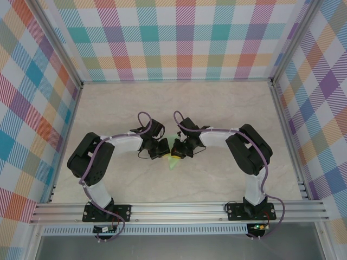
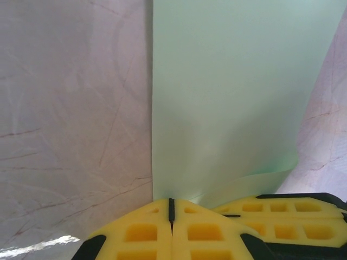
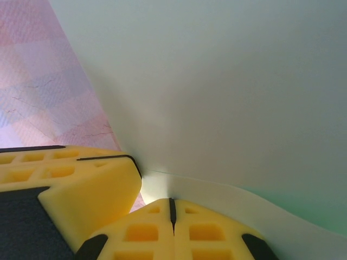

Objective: Fold a paper plane with a square sheet of paper (pick it up from the middle)
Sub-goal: Third fold the triangle at the center of the table.

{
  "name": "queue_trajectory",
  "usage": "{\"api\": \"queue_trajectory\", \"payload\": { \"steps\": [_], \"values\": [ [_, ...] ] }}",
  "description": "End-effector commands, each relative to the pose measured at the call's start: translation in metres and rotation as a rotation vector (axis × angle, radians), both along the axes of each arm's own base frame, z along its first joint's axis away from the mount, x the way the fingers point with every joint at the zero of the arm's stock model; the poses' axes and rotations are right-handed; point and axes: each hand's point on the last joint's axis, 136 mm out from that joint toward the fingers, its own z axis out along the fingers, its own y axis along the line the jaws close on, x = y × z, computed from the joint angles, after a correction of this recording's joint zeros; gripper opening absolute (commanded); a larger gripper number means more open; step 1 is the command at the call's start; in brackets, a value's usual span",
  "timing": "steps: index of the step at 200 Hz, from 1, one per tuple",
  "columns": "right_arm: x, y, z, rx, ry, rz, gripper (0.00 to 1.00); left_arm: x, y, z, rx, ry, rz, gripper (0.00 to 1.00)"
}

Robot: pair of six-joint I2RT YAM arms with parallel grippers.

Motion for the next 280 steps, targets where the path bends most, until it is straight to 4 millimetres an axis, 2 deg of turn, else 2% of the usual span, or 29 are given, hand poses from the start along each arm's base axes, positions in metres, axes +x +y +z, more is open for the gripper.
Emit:
{"api": "queue_trajectory", "payload": {
  "steps": [1, 48, 83, 122, 202, 280],
  "values": [
    [-0.011, -0.017, -0.019, -0.065, 0.045, -0.011, 0.0, -0.024, 0.015, -0.022, 0.099, 0.084, -0.01, 0.0],
    [0.0, -0.003, 0.018, 0.038, -0.034, 0.019, 0.0, -0.028, 0.023, -0.029, 0.145, 0.098, -0.013, 0.0],
    [-0.002, -0.007, 0.029, 0.059, -0.069, 0.019, 0.0, -0.031, 0.027, -0.033, 0.17, 0.104, -0.018, 0.0],
    [-0.006, -0.021, 0.019, 0.046, -0.066, -0.011, 0.0, -0.031, 0.027, -0.033, 0.176, 0.101, -0.021, 0.0],
    [-0.009, -0.03, -0.006, -0.018, -0.022, -0.03, 0.0, -0.026, 0.026, -0.028, 0.177, 0.083, -0.021, 0.0],
    [-0.011, -0.039, -0.018, -0.066, 0.009, -0.063, 0.0, -0.007, 0.007, 0.005, 0.085, -0.011, -0.041, 0.0]
  ]
}}
